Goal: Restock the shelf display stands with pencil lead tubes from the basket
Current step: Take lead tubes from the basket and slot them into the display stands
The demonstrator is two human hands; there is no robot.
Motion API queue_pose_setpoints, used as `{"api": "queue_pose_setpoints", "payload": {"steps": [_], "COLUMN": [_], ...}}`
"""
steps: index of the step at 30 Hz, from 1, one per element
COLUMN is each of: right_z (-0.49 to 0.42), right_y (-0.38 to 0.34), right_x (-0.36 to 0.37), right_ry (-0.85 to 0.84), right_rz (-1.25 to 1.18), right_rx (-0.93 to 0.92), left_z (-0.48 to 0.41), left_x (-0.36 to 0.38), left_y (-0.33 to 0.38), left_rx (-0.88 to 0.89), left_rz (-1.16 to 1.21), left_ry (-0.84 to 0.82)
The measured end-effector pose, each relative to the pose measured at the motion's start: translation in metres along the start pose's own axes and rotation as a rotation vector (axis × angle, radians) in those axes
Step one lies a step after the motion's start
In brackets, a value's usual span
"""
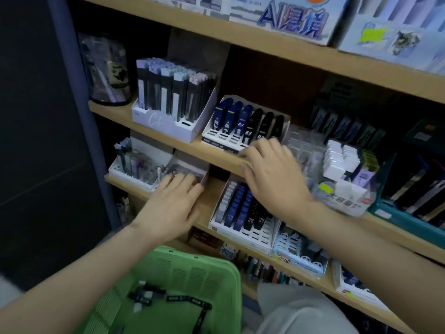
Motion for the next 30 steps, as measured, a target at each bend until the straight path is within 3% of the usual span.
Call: {"api": "queue_pose_setpoints", "payload": {"steps": [4, 9, 11, 14, 19, 22, 27, 30], "right_z": [0.044, 0.126, 0.164, 0.227, 0.306, 0.349, 0.417, 0.410], "right_y": [-0.063, -0.141, -0.166, -0.188, -0.196, -0.185, -0.196, -0.202], "right_x": [0.058, 0.170, 0.218, 0.285, 0.368, 0.403, 0.442, 0.446], "right_ry": [-0.134, -0.465, -0.684, -0.956, -1.162, -1.212, -1.243, -1.228], "right_rz": [-0.116, -0.401, -0.528, -0.728, -0.743, -0.647, -0.580, -0.478], "right_rx": [-0.114, -0.129, -0.073, 0.168, 0.588, 0.866, 1.127, 1.119], "left_z": [0.083, 0.188, 0.218, 0.253, 0.274, 0.283, 0.308, 0.319], "left_x": [0.055, 0.146, 0.180, 0.234, 0.317, 0.364, 0.426, 0.444], "left_y": [-0.034, -0.060, -0.067, -0.075, -0.086, -0.097, -0.114, -0.118], "left_rx": [-0.122, -0.332, -0.439, -0.598, -0.748, -0.889, -0.949, -0.959], "left_rz": [-0.038, 0.058, 0.135, 0.245, 0.379, 0.470, 0.508, 0.555], "left_ry": [-0.210, -0.615, -0.746, -0.921, -1.050, -1.026, -0.990, -0.974]}}
Point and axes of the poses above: each hand's wrist, its own z-axis away from the middle knuckle, its own x-axis out of the palm, y = z × x, the point moved 9 cm from there along -z, towards the middle knuckle, and after that the axes turned 4 degrees about -x, right-handed, at the moved point
